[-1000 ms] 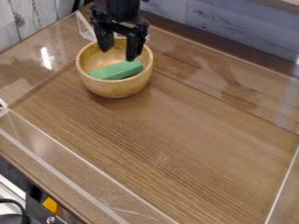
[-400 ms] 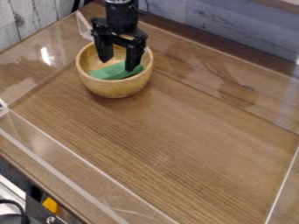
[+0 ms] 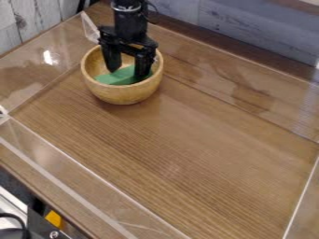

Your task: Remove the green block from inside the brown bowl and put it on the table

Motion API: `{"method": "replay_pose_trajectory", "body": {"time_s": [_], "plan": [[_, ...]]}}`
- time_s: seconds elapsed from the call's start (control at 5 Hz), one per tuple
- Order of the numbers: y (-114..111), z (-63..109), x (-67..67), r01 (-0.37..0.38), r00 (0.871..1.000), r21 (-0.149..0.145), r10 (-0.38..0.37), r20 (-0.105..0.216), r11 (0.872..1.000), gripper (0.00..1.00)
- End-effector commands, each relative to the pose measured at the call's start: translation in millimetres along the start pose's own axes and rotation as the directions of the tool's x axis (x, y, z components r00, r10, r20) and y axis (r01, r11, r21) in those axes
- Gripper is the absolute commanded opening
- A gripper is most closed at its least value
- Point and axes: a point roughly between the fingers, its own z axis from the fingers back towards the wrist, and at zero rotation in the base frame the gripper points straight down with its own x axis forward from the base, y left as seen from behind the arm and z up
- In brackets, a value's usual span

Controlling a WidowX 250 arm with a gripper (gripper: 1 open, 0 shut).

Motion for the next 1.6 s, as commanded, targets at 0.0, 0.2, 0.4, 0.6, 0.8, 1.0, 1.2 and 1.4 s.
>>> {"method": "replay_pose_trajectory", "body": {"time_s": [0.0, 0.2, 0.4, 0.6, 0.8, 1.0, 1.2, 1.4], "plan": [[7, 12.2, 8.8, -0.013, 0.998, 0.018, 0.012, 0.054, 1.000, 1.00], [8, 7.5, 10.7, -0.018, 0.999, 0.015, 0.017, 0.049, 1.000, 1.00], [9, 2.5, 12.3, -0.023, 0.999, 0.012, 0.023, 0.044, 1.000, 1.00], [9, -2.2, 13.9, -0.028, 0.999, 0.008, 0.028, 0.040, 1.000, 0.00], [10, -4.6, 15.0, -0.032, 0.999, 0.005, 0.032, 0.041, 0.999, 0.00], [10, -5.6, 15.5, -0.037, 0.998, 0.002, 0.037, 0.042, 0.999, 0.00], [10, -6.6, 15.9, -0.042, 0.998, 0.000, 0.042, 0.043, 0.999, 0.00], [10, -7.5, 16.4, -0.048, 0.998, -0.002, 0.048, 0.044, 0.999, 0.00]]}}
